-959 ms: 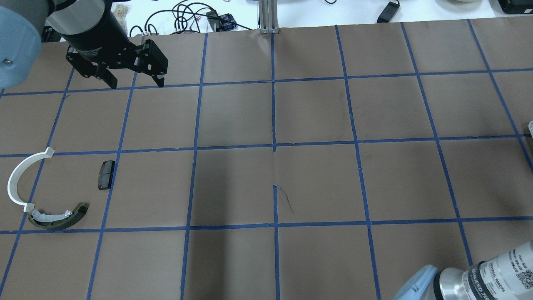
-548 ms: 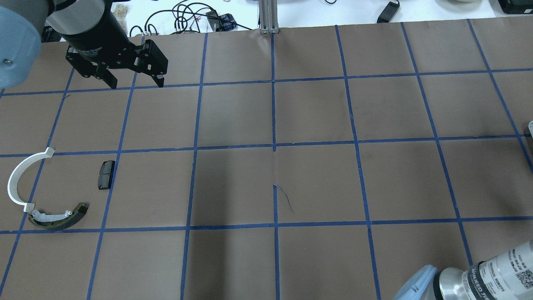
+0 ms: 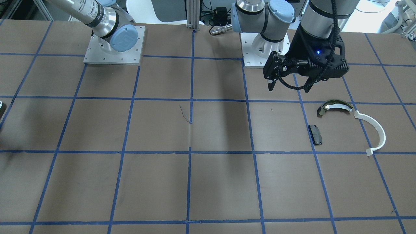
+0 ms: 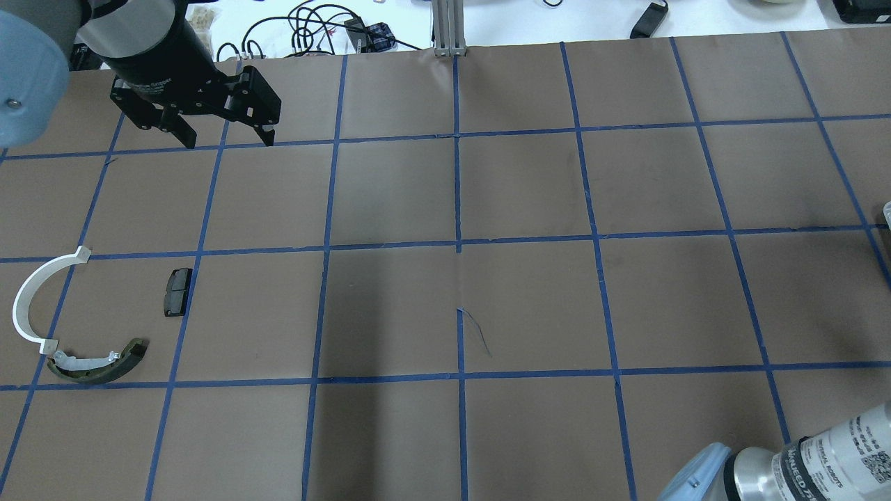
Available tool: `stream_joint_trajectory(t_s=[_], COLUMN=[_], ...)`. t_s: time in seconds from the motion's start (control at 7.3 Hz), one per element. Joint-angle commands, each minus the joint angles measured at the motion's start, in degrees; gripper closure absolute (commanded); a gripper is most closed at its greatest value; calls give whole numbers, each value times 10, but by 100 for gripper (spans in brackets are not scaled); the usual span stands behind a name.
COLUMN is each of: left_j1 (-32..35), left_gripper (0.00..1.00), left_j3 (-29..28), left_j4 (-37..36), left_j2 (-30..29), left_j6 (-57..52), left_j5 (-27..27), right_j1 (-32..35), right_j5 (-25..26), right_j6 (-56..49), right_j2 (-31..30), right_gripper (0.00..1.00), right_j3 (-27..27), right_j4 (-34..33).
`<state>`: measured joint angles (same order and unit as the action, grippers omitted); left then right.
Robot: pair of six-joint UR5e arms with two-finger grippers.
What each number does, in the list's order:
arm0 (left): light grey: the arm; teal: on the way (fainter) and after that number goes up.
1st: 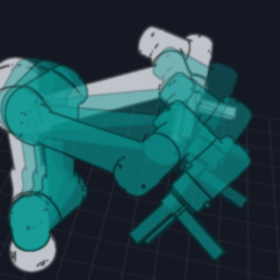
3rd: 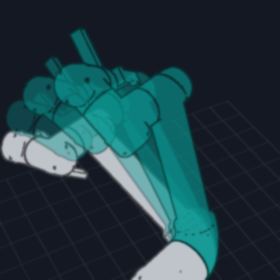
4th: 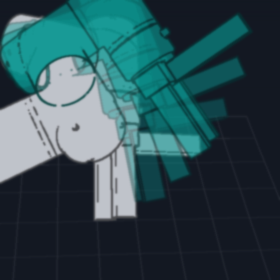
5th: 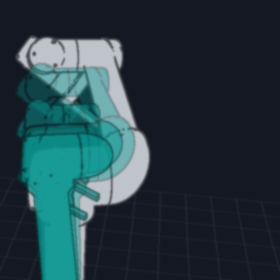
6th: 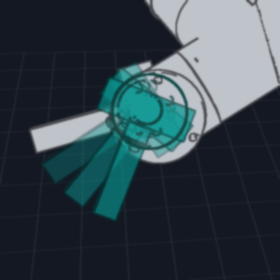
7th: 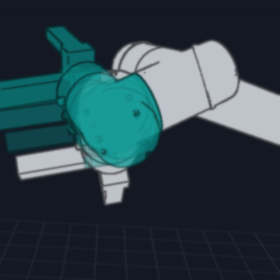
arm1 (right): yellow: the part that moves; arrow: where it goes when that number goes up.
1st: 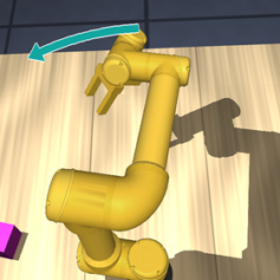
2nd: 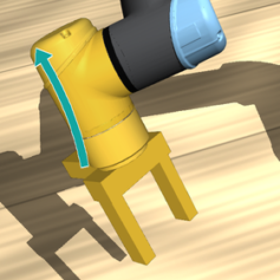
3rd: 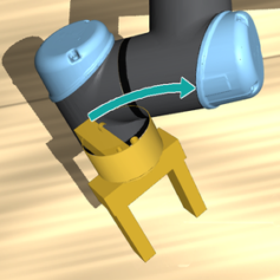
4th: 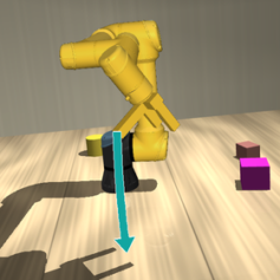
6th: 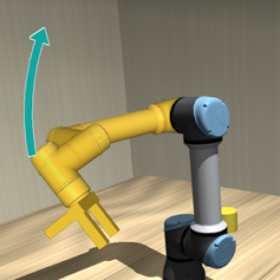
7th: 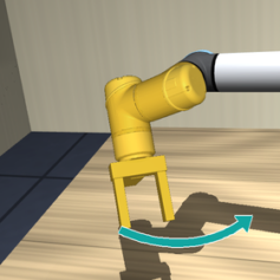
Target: Place bearing gear from tray to pile
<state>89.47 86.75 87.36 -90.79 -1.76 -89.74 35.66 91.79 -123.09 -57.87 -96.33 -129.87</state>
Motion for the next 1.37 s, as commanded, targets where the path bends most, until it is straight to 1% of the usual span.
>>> stream_joint_trajectory(t_s=[0.0,0.14,0.27,0.41,0.55,0.82,0.96,1.1,1.23], left_j1=[0,0,0,0,-1,0,0,0,-1], left_gripper=[0,0,0,0,0,0,0,0,0], left_j3=[0,0,0,0,0,0,0,0,0], left_j4=[0,0,0,0,0,0,0,0,0], left_j2=[0,0,0,0,0,0,0,0,0], left_j6=[0,0,0,0,0,0,0,0,0], left_j5=[0,0,0,0,0,0,0,-1,0], right_j1=[10,25,60,101,152,269,319,373,429], right_j5=[26,20,17,16,16,22,15,-9,-11], right_j6=[8,68,183,278,382,611,731,865,959], right_j2=[-25,-72,-110,-126,-135,-140,-143,-148,-146], right_gripper=[100,100,100,100,100,100,100,100,100], right_j3=[1,5,5,4,2,-1,0,-1,-2], right_j4=[21,82,130,145,146,149,176,178,177])
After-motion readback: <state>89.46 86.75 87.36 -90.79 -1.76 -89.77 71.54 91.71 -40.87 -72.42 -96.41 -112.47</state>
